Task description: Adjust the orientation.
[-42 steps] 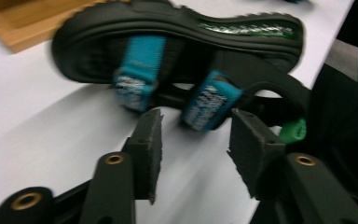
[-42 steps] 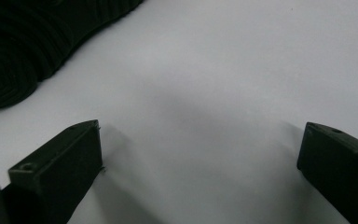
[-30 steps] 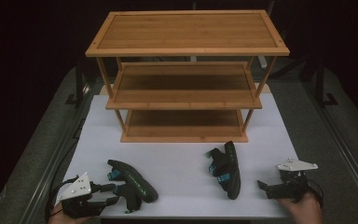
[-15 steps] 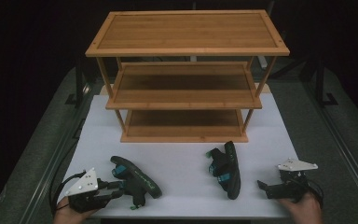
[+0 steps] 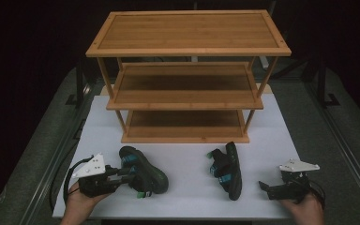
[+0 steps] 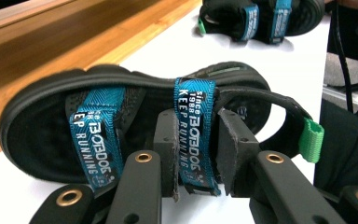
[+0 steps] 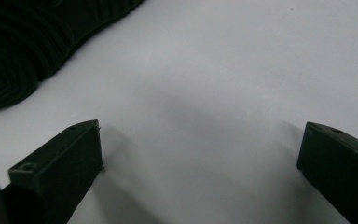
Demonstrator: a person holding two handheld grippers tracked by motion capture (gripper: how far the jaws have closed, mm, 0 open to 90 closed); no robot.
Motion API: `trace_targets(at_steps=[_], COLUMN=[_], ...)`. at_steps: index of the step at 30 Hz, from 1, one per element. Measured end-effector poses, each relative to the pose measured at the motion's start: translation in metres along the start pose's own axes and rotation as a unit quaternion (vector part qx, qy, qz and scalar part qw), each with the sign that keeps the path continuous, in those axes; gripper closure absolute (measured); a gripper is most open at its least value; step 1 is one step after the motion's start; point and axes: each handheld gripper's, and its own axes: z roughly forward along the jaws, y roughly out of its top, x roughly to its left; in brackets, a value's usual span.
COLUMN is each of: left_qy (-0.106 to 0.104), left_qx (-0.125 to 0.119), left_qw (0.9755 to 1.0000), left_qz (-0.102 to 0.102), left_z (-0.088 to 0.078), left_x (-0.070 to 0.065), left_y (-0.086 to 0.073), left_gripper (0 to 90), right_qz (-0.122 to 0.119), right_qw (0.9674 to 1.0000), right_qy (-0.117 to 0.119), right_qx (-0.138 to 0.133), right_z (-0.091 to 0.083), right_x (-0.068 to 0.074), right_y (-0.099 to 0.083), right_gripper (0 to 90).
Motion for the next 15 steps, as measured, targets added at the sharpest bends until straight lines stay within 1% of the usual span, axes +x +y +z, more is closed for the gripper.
trace_targets(at_steps=[1,3,4,5,7,12,15], left_qy=[0.0,-0.005,-0.005,-0.006,-0.007,-0.01,-0.012], left_qx=[0.0,-0.001,-0.001,-0.003,-0.003,-0.002,-0.003], left_qw=[1.0,1.0,1.0,0.9999,0.9999,0.9996,0.9994], left_qz=[0.0,-0.008,-0.008,-0.012,-0.014,-0.025,-0.032], left_z=[0.0,0.007,0.007,0.012,0.014,0.027,0.033], left_x=[0.0,0.005,0.005,0.009,0.01,0.019,0.023], left_y=[0.0,0.007,0.007,0.011,0.013,0.022,0.025], left_gripper=[71.2,71.3,71.3,71.4,71.3,71.3,71.1], right_qz=[0.0,0.0,-0.001,-0.001,-0.001,-0.001,-0.001], right_qw=[1.0,1.0,1.0,1.0,1.0,1.0,1.0], right_qy=[0.0,0.0,0.0,0.0,0.0,0.0,0.0], right_qx=[0.0,0.0,0.0,-0.001,-0.001,-0.001,-0.001], right_z=[0.0,0.0,0.0,0.0,0.0,0.0,0.0], right_x=[0.0,0.0,0.0,0.0,0.0,0.0,0.0], right_y=[0.0,0.0,0.0,0.0,0.0,0.0,0.0], right_gripper=[0.0,0.0,0.0,0.0,0.0,0.0,0.0])
